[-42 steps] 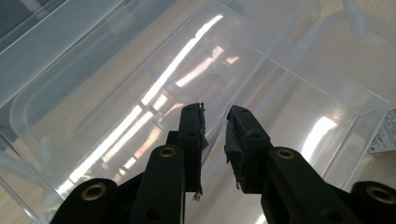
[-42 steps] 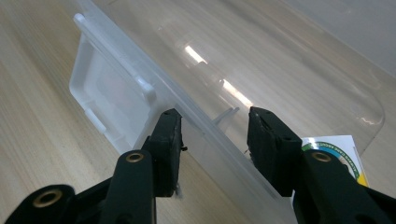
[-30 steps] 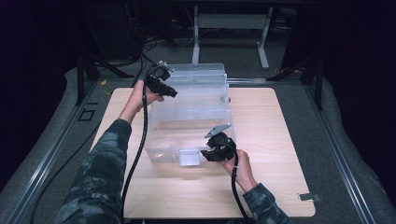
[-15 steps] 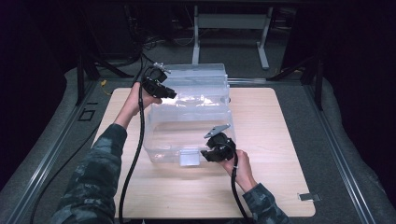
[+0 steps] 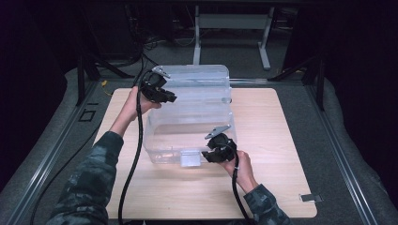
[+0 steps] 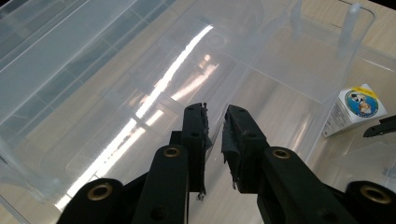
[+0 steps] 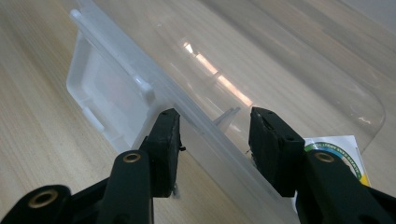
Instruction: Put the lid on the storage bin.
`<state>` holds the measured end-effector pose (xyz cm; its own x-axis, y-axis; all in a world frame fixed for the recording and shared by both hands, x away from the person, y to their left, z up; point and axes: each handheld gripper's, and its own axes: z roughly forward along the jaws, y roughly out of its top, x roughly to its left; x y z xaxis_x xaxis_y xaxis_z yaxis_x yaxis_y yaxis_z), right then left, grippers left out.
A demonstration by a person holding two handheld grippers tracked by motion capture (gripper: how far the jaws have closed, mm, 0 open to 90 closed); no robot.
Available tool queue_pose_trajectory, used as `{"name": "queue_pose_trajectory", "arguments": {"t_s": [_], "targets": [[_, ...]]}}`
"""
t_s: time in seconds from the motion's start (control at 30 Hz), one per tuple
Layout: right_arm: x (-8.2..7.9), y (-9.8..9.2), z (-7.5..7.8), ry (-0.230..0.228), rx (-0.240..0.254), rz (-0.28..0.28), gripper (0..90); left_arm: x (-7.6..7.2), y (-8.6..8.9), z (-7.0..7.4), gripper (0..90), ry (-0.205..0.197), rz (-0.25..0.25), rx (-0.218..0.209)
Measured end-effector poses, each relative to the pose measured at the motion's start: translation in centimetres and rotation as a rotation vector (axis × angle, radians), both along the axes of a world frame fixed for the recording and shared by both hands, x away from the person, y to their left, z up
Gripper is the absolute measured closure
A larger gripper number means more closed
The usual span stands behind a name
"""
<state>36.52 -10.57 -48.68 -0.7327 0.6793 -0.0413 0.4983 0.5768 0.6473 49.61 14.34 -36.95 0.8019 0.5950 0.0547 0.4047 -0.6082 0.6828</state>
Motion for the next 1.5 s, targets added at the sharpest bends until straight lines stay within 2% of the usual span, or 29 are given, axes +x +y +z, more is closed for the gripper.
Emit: {"name": "queue_pose_trajectory", "arguments": {"t_s": [0.3, 0.47, 0.67, 1.0, 1.5], "targets": [[0.0, 0.0, 0.0, -0.001, -0.006, -0.002, 53.8, -1.6, 0.3, 0.0, 78.4, -0.025, -0.026, -0.006], [-0.1, 0.1, 0.0, -0.002, -0.011, -0.001, 53.5, -2.3, 0.5, -0.1, 78.7, -0.033, -0.029, -0.025], [-0.1, 0.1, 0.0, -0.002, -0.008, 0.0, 53.3, -3.1, 0.4, -0.2, 78.7, -0.048, -0.035, -0.017], [-0.1, 0.1, 0.0, 0.001, -0.013, 0.001, 53.2, -4.2, 0.5, -0.6, 78.5, -0.043, -0.039, -0.036], [-0.1, 0.2, 0.1, 0.006, -0.033, 0.005, 53.0, -6.3, 0.1, -1.3, 78.0, -0.09, -0.03, -0.001]]}}
